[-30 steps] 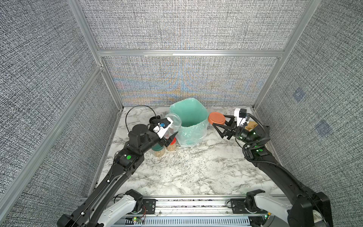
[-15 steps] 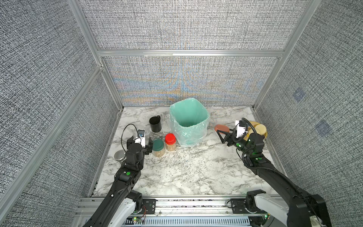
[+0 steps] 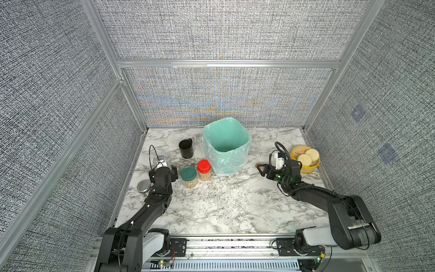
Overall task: Empty moldy peanuts from jars
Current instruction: Place the lid at the center of the board, then place the jar at the center of the board.
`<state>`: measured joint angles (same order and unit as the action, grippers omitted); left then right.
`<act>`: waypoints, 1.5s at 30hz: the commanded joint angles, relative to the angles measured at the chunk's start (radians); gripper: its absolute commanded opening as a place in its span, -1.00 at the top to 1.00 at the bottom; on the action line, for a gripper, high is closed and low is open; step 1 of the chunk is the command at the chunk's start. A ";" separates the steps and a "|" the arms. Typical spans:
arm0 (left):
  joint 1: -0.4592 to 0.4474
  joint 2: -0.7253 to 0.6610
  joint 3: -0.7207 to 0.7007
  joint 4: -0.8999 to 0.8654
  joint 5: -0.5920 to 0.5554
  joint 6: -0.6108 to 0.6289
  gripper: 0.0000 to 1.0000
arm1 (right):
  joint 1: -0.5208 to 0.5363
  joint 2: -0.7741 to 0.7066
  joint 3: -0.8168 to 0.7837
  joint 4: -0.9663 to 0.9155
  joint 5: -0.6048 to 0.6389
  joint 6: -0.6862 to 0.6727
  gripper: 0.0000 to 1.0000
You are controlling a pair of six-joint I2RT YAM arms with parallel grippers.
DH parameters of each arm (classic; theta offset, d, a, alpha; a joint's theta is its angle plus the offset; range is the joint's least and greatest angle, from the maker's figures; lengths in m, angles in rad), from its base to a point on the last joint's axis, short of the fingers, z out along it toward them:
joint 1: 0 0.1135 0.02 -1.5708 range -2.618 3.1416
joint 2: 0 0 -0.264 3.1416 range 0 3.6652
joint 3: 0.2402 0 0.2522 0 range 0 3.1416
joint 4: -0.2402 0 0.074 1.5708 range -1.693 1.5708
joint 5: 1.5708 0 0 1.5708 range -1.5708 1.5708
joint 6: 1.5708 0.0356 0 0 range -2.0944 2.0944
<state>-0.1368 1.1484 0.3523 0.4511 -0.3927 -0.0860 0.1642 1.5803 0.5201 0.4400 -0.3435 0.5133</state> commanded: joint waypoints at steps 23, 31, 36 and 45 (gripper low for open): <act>0.069 0.233 0.216 -0.112 0.192 0.050 0.96 | 0.031 0.055 0.085 -0.098 0.079 0.010 -0.92; 0.125 0.197 0.289 -0.225 0.432 0.195 1.00 | 0.031 0.033 0.098 -0.109 0.069 -0.010 -0.92; 0.141 0.103 0.311 -0.313 0.477 0.219 1.00 | 0.031 0.027 0.100 -0.095 0.057 -0.015 -0.92; 0.141 -0.177 0.329 -0.507 0.967 0.364 1.00 | 0.037 -0.059 0.068 -0.058 0.035 -0.049 -0.93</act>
<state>0.0063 1.0027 0.6659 0.0216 0.3195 0.1783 0.1959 1.5608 0.5964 0.3355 -0.3035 0.4843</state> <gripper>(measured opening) 0.867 0.960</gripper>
